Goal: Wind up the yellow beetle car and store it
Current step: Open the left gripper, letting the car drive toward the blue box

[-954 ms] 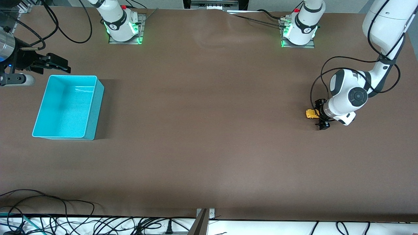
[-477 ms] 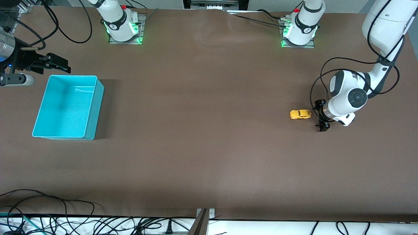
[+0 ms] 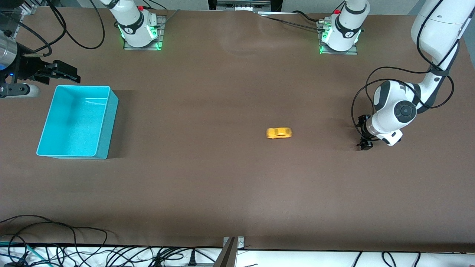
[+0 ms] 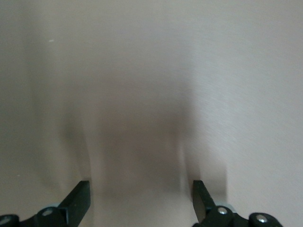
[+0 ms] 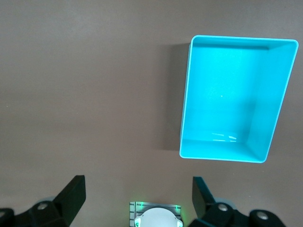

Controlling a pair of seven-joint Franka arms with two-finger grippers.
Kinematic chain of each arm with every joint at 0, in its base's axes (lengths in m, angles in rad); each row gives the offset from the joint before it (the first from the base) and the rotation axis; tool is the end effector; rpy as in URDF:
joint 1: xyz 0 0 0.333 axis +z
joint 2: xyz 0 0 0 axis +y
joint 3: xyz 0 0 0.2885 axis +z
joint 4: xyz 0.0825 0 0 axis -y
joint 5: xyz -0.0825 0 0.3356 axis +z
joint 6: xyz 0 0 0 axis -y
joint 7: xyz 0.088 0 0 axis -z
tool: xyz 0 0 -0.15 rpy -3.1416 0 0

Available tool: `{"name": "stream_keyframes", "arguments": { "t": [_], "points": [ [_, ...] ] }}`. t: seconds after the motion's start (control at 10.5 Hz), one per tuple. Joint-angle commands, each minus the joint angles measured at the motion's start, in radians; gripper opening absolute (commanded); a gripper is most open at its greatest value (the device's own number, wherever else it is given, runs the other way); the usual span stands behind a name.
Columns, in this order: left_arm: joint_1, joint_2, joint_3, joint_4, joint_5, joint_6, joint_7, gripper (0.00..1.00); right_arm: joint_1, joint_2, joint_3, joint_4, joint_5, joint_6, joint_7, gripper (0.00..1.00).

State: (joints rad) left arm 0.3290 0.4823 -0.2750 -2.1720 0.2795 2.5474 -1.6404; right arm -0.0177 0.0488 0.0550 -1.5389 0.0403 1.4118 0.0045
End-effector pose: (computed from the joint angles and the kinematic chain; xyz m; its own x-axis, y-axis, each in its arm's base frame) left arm 0.5118 0.0220 0.1432 0.0906 0.9958 0.0162 0.9931 -0.0891 -0.0761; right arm 0.4932 0.0244 0.5310 0.9838 0.0390 -0.1750 0.0321 -0.9986 -0.0422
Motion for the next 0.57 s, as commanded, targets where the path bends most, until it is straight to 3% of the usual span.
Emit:
{"name": "stream_keyframes", "arguments": {
  "t": [0.0,0.29,0.48],
  "points": [
    [0.001,-0.030,-0.010,0.088,0.012,-0.143,0.211,0.96,0.002,-0.003,-0.004,-0.003,-0.002,0.013,-0.017,1.00],
    [0.006,-0.033,-0.053,0.278,0.007,-0.431,0.494,0.99,0.002,0.002,-0.004,-0.003,-0.002,0.012,-0.018,1.00],
    [0.008,-0.031,-0.064,0.381,-0.043,-0.541,0.668,1.00,0.002,0.002,-0.006,-0.003,0.000,0.012,-0.018,1.00]
  ]
}}
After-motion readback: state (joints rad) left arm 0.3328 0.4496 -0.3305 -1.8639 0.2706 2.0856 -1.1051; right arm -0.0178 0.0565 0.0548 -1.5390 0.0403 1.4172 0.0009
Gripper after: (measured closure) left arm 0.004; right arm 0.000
